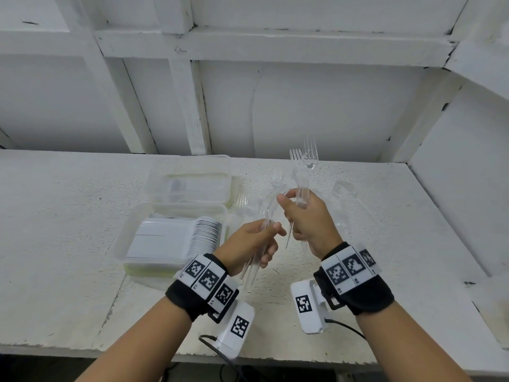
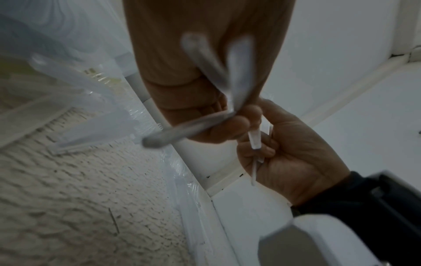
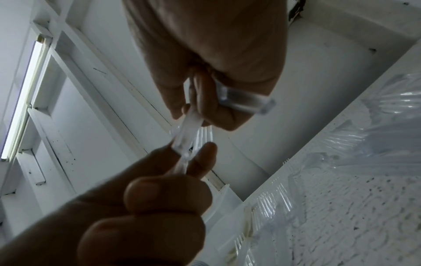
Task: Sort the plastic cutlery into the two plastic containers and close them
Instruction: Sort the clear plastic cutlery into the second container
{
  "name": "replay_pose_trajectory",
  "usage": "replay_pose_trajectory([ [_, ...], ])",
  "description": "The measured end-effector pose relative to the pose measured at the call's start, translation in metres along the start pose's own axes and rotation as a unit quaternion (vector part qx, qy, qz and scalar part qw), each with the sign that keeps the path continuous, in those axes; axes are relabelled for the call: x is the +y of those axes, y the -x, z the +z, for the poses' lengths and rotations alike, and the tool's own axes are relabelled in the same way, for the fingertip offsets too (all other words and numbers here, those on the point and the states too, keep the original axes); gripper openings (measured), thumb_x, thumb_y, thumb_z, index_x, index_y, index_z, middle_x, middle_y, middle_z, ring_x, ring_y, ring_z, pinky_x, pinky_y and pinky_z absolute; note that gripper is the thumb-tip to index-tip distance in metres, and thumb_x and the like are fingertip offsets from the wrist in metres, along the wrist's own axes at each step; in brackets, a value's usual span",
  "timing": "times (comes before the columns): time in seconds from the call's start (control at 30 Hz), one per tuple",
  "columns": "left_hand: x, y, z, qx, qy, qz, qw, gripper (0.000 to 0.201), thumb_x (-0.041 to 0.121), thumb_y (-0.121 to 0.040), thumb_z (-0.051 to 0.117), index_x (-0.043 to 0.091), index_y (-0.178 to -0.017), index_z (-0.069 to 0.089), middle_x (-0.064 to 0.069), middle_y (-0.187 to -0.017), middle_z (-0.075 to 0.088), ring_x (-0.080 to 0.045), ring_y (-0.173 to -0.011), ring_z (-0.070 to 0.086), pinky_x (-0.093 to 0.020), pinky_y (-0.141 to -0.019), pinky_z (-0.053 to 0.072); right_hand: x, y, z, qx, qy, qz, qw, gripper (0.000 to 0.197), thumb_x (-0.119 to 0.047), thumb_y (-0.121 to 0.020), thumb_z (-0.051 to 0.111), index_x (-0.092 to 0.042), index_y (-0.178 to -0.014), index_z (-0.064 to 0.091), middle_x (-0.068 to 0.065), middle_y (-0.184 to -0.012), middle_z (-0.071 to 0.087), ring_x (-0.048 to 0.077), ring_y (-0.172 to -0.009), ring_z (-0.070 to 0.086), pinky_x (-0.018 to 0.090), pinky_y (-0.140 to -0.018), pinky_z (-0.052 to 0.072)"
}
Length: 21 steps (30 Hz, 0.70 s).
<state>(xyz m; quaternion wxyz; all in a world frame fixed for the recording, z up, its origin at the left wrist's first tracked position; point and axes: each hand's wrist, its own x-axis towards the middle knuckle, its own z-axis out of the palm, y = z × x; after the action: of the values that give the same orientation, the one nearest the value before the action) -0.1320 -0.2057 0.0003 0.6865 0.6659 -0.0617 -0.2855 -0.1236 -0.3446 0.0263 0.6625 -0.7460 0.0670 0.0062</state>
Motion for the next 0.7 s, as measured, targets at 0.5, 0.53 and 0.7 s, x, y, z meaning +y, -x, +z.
replay_pose_trajectory([
  [0.5, -0.001, 0.003, 0.005, -0.004, 0.026, -0.006, 1.000, 0.022, 0.034, -0.098, 0.040, 0.015, -0.099, 0.053, 0.001, -0.063, 0.053, -0.011, -0.050, 0.051, -0.023, -0.049, 0.046, 0.001, 0.004, 0.010, 0.078, 0.049, -0.023, 0.995, 0.026, -0.021, -0.088, 0.060, -0.011, -0.066, 0.048, 0.001, -0.053, 0.050, 0.003, -0.035, 0.042, 0.015, -0.035, 0.030],
  [0.53, -0.001, 0.003, 0.005, -0.002, 0.026, -0.006, 1.000, 0.023, 0.035, -0.098, 0.040, 0.016, -0.099, 0.053, 0.001, -0.061, 0.050, -0.010, -0.048, 0.047, -0.021, -0.047, 0.043, 0.001, 0.004, 0.011, 0.067, 0.052, -0.026, 0.996, 0.025, -0.024, -0.088, 0.061, -0.009, -0.071, 0.051, 0.000, -0.053, 0.050, 0.001, -0.033, 0.043, 0.013, -0.035, 0.030],
  [0.7, -0.001, 0.005, 0.001, 0.018, 0.049, -0.001, 0.999, 0.027, 0.035, -0.098, 0.038, 0.013, -0.099, 0.054, 0.004, -0.056, 0.039, -0.007, -0.043, 0.033, -0.017, -0.041, 0.030, 0.007, 0.004, 0.006, 0.047, 0.078, -0.034, 0.995, 0.018, -0.024, -0.090, 0.058, -0.006, -0.088, 0.057, 0.000, -0.059, 0.047, 0.010, -0.050, 0.041, 0.019, -0.043, 0.032],
])
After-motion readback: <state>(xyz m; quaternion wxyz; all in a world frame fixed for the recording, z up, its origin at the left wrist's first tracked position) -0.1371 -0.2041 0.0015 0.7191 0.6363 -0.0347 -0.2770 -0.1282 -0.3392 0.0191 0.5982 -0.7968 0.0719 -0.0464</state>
